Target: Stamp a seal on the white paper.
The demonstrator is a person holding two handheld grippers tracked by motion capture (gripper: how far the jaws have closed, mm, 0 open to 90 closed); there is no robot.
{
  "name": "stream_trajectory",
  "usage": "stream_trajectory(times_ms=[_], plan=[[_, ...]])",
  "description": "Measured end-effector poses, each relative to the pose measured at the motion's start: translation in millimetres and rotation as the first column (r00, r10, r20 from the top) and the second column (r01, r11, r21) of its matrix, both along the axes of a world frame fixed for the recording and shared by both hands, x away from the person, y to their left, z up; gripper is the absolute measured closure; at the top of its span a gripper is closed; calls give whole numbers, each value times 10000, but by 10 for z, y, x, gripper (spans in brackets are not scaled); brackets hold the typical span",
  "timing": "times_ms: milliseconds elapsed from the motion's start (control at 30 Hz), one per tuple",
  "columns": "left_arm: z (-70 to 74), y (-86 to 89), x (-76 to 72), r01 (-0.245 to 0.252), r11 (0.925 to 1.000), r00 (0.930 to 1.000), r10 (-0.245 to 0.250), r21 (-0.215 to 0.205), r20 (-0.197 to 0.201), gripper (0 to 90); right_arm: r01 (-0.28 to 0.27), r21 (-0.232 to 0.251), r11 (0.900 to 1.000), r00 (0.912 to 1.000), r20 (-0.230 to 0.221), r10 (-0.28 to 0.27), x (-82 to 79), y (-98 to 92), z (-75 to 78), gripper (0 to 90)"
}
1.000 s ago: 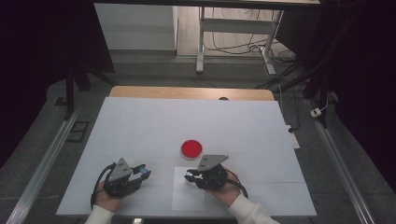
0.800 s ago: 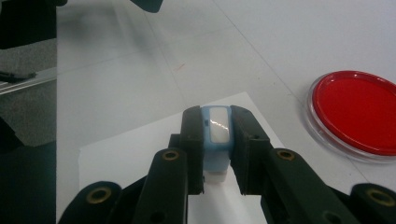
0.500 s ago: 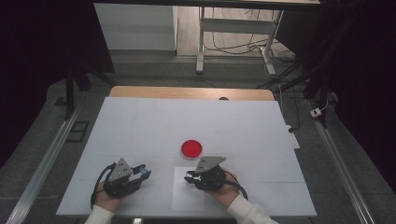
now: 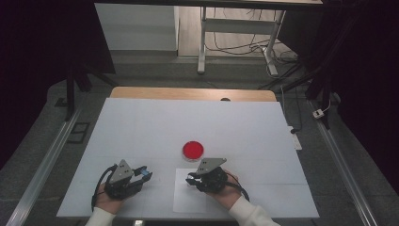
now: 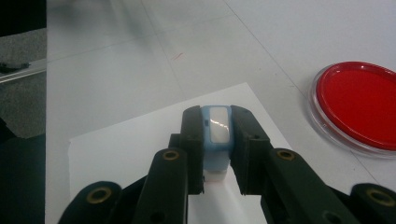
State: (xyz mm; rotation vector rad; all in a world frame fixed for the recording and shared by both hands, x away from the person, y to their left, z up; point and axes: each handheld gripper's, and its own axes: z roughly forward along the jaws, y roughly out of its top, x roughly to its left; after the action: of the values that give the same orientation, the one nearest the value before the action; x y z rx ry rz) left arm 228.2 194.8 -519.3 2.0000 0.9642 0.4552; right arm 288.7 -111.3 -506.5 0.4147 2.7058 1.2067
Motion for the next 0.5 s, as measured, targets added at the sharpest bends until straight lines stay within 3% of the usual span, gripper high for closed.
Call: stream_trajectory(times_ms=[500], plan=[[0,0,0,7,10000,10000,-7,8,-10,646,-2,-236,9997,10000,62,3,-6,19,0,751]])
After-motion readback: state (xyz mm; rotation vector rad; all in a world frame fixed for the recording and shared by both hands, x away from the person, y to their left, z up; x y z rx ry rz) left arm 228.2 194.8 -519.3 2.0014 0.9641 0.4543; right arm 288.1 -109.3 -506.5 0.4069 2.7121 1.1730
